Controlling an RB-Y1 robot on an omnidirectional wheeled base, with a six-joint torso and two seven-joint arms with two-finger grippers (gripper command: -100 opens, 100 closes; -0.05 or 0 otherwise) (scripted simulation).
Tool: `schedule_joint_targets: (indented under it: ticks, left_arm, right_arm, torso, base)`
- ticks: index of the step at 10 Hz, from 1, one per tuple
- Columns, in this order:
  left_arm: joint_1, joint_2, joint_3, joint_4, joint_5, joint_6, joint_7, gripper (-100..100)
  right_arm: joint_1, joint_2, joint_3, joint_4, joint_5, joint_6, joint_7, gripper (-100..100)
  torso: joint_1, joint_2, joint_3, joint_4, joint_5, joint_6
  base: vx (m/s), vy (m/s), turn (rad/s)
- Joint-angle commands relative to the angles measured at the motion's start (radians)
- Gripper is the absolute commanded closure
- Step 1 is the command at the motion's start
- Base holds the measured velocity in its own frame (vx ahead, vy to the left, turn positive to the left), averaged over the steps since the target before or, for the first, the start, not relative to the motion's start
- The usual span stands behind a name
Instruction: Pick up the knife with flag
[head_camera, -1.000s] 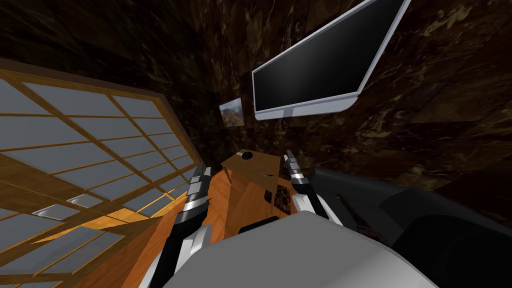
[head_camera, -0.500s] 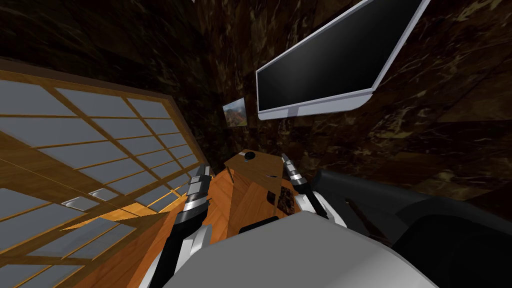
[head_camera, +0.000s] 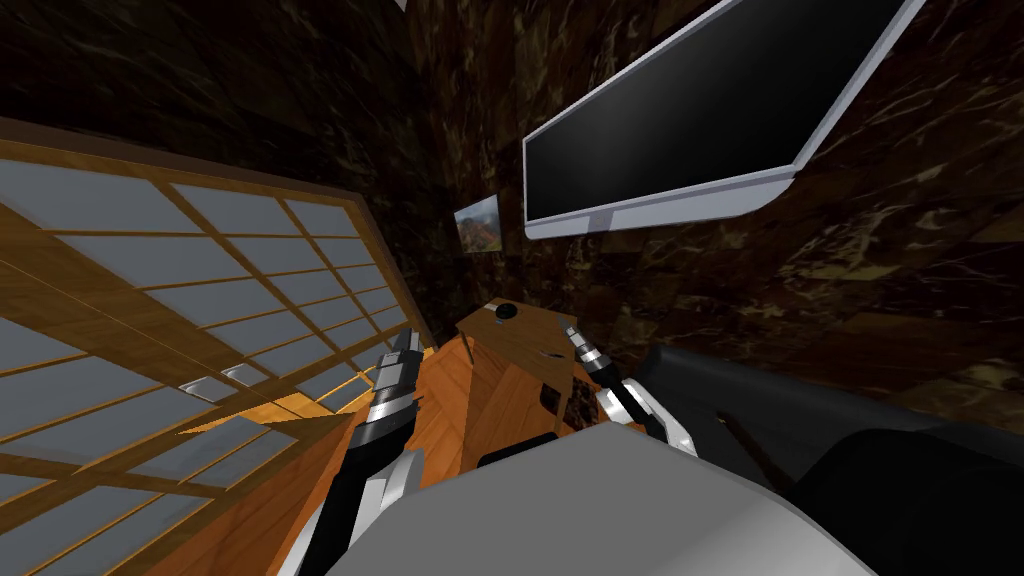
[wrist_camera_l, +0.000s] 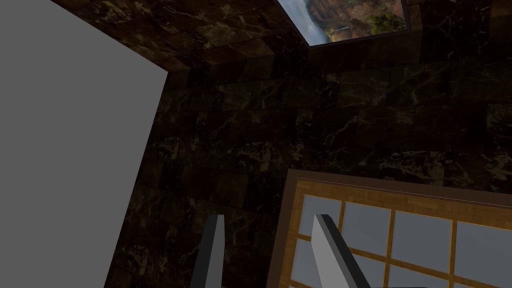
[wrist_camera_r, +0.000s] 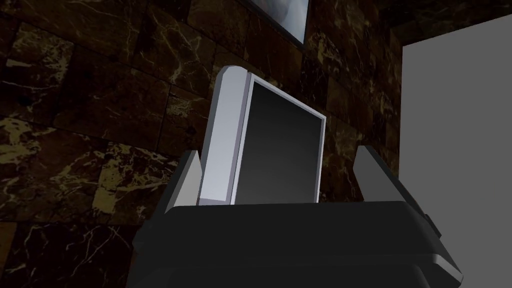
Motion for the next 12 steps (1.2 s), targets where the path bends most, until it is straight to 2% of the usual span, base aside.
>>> schedule_joint_targets:
  ticks: [1,2,3,4,5,6,7,8,9,10,11,12]
  left_arm:
    - [0.0,0.0,0.0,0.0,0.0,0.0,0.0,0]
    - [0.0,0.0,0.0,0.0,0.0,0.0,0.0,0]
    - [0.0,0.0,0.0,0.0,0.0,0.0,0.0,0]
    - [0.0,0.0,0.0,0.0,0.0,0.0,0.0,0]
    - [0.0,0.0,0.0,0.0,0.0,0.0,0.0,0]
    - [0.0,0.0,0.0,0.0,0.0,0.0,0.0,0]
    - [0.0,0.0,0.0,0.0,0.0,0.0,0.0,0]
    - [0.0,0.0,0.0,0.0,0.0,0.0,0.0,0]
    - [0.0,0.0,0.0,0.0,0.0,0.0,0.0,0]
    - [0.0,0.0,0.0,0.0,0.0,0.0,0.0,0]
    - [0.0,0.0,0.0,0.0,0.0,0.0,0.0,0]
    - [0.0,0.0,0.0,0.0,0.0,0.0,0.0,0]
  right_arm:
    - [-0.006,-0.022,-0.005,0.039,0.016,-0.011,0.0,-100]
    - [-0.019,-0.059,-0.009,0.076,0.052,-0.022,0.003,-100]
    - [-0.019,-0.059,-0.009,0.088,0.052,-0.022,0.003,-100]
    - [-0.033,-0.098,-0.012,0.12,0.089,-0.034,0.006,-100]
    - [-0.033,-0.098,-0.012,0.14,0.089,-0.034,0.006,-100]
    - [-0.048,-0.136,-0.015,0.177,0.129,-0.047,0.01,-100]
    - [-0.048,-0.136,-0.015,0.193,0.129,-0.047,0.01,-100]
    - [-0.062,-0.174,-0.018,0.23,0.17,-0.061,0.014,-100]
    - [-0.062,-0.174,-0.018,0.249,0.17,-0.061,0.014,-100]
    - [-0.077,-0.212,-0.019,0.289,0.212,-0.074,0.019,-100]
    - [-0.077,-0.212,-0.019,0.307,0.212,-0.074,0.019,-100]
    - [-0.092,-0.248,-0.019,0.345,0.256,-0.088,0.024,-100]
  torso:
    - [0.0,0.0,0.0,0.0,0.0,0.0]
    - [-0.001,0.001,0.0,0.0,0.0,0.0]
    - [0.0,0.001,0.0,0.0,0.0,0.0]
    - [0.0,0.001,0.0,0.0,0.0,0.001]
    - [0.0,0.001,0.0,0.0,0.0,0.0]
    - [0.0,0.0,0.0,0.0,0.0,0.0]
    - [0.0,0.0,0.0,0.0,0.0,0.0]
    - [0.0,0.0,0.0,0.0,0.0,0.0]
    - [0.001,-0.001,-0.001,0.0,0.0,0.0]
    - [0.0,0.0,0.0,0.0,0.0,0.0]
    - [0.0,0.0,0.0,0.0,0.0,0.0]
    - [-0.001,0.0,0.0,0.0,0.0,0.001]
  base:
    - [0.03,0.041,0.058]
    - [0.035,0.056,0.122]
    - [0.035,0.046,0.043]
    - [0.035,0.065,0.112]
    - [0.037,0.05,0.047]
    - [0.047,0.057,0.089]
    - [0.049,0.048,0.067]
    - [0.069,0.063,0.081]
    - [0.049,0.05,0.079]
    - [0.045,0.053,0.131]
    - [0.04,0.038,0.058]
    - [0.05,0.042,0.104]
